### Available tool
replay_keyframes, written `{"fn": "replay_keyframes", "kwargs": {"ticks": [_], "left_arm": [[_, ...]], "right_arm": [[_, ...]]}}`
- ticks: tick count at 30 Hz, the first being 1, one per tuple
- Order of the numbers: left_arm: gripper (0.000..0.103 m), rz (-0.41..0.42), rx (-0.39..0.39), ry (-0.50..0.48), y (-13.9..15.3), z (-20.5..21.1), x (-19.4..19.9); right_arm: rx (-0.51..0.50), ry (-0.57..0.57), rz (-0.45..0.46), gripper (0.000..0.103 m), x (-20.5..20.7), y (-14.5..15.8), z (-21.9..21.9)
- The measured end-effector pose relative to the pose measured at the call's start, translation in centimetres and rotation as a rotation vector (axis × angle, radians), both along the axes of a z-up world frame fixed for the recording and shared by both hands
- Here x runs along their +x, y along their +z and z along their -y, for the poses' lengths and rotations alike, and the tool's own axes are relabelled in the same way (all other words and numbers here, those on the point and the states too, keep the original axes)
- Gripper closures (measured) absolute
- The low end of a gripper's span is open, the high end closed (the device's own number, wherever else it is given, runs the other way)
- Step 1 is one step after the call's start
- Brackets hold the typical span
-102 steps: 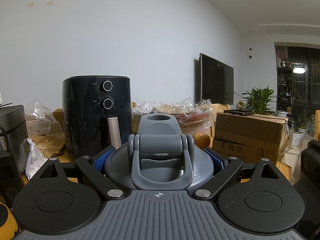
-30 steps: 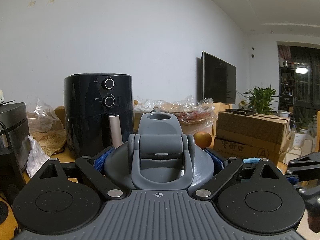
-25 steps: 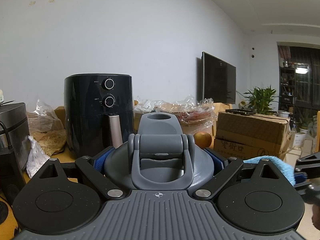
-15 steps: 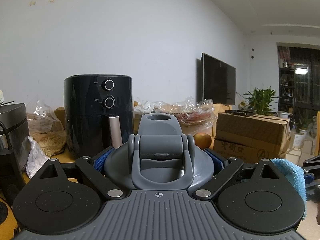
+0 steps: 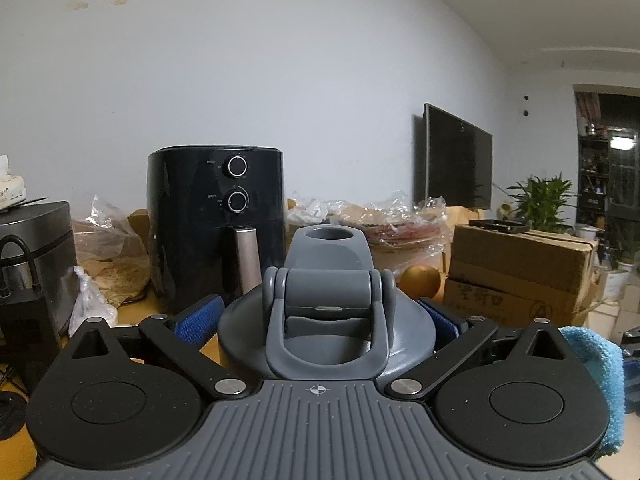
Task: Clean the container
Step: 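Rotate the shaker bottle with the left tool, turning its lid handle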
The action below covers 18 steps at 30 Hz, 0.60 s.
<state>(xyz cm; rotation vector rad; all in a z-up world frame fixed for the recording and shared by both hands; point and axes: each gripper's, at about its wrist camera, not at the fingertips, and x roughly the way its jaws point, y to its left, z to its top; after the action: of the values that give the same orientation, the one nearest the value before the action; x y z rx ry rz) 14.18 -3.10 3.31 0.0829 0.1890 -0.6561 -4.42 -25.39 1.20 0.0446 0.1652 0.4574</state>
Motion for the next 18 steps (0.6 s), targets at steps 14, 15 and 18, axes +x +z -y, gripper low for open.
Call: {"fn": "replay_keyframes", "kwargs": {"ticks": [14, 15, 18], "left_arm": [[0.0, 0.013, -0.042, 0.148, 0.1, 0.9, -1.7], [0.0, 0.018, -0.043, 0.162, 0.1, 1.0, -1.9], [0.0, 0.038, -0.037, 0.209, 0.2, 1.5, -2.3]], "right_arm": [[0.011, -0.014, -0.012, 0.09, 0.0, -0.1, 0.3], [0.011, -0.015, -0.013, 0.09, 0.1, -0.1, 0.3], [0.011, -0.019, -0.015, 0.09, 0.2, -0.1, 0.4]]}}
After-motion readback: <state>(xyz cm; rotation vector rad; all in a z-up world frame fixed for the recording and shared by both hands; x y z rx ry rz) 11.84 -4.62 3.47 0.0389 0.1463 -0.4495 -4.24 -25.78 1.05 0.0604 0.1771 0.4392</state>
